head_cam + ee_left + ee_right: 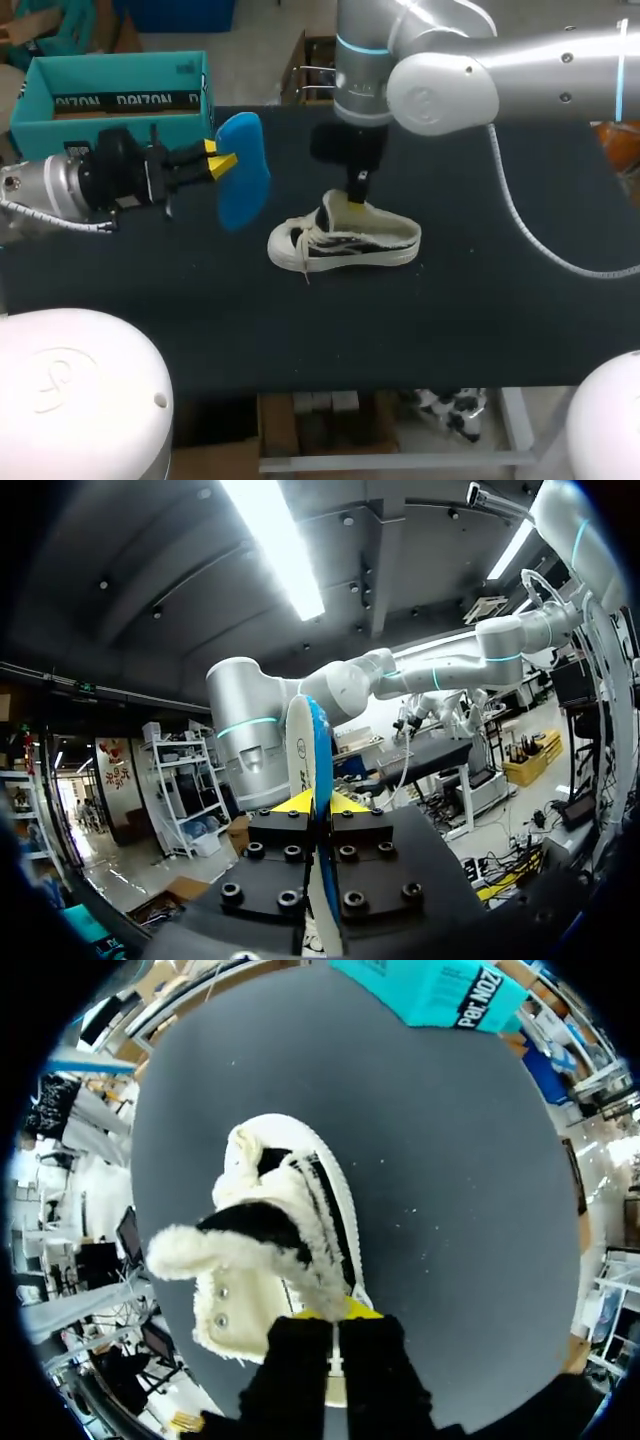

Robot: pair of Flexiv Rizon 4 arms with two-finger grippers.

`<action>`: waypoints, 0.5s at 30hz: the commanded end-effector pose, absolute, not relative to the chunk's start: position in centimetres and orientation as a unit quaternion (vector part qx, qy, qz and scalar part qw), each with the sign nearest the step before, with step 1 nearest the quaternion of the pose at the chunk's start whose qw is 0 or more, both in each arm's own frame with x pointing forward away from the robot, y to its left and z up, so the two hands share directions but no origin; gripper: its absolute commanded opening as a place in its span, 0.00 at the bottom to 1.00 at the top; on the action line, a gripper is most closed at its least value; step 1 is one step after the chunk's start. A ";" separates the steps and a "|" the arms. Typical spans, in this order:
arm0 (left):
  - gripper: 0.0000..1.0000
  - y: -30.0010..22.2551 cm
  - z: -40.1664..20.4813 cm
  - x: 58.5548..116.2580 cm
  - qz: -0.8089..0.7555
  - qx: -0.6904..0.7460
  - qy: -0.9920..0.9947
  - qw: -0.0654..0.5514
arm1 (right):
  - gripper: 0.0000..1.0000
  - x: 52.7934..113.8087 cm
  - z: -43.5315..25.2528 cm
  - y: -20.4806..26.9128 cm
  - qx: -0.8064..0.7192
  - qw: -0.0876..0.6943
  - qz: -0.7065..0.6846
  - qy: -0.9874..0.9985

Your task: Open the shoe tongue, take the insole out of the shoe, put the insole back into the shoe, and pack the shoe into the shoebox

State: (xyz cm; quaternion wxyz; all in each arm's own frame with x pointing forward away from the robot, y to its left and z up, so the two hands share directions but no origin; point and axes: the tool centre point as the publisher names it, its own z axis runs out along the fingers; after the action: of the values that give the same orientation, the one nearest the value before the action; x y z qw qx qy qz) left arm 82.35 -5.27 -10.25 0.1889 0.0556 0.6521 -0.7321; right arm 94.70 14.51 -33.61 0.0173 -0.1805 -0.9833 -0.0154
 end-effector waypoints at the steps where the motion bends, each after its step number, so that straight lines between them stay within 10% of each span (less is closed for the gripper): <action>1: 0.00 -7.1 -10.2 85.6 -0.746 0.117 0.638 0.149 | 0.00 92.9 -32.4 13.4 -0.250 0.002 -0.055 -0.967; 15: 0.00 -11.2 -9.3 92.2 -0.764 0.214 0.604 0.077 | 0.00 89.5 -31.5 13.7 -0.474 -0.021 -0.132 -0.870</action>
State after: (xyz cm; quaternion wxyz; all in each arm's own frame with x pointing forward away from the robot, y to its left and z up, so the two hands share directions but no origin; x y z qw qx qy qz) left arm 89.86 -10.64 -9.05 0.1457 0.1339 0.6343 -0.7474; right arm 90.30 13.91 -31.22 0.0136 -0.4136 -0.9079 -0.0671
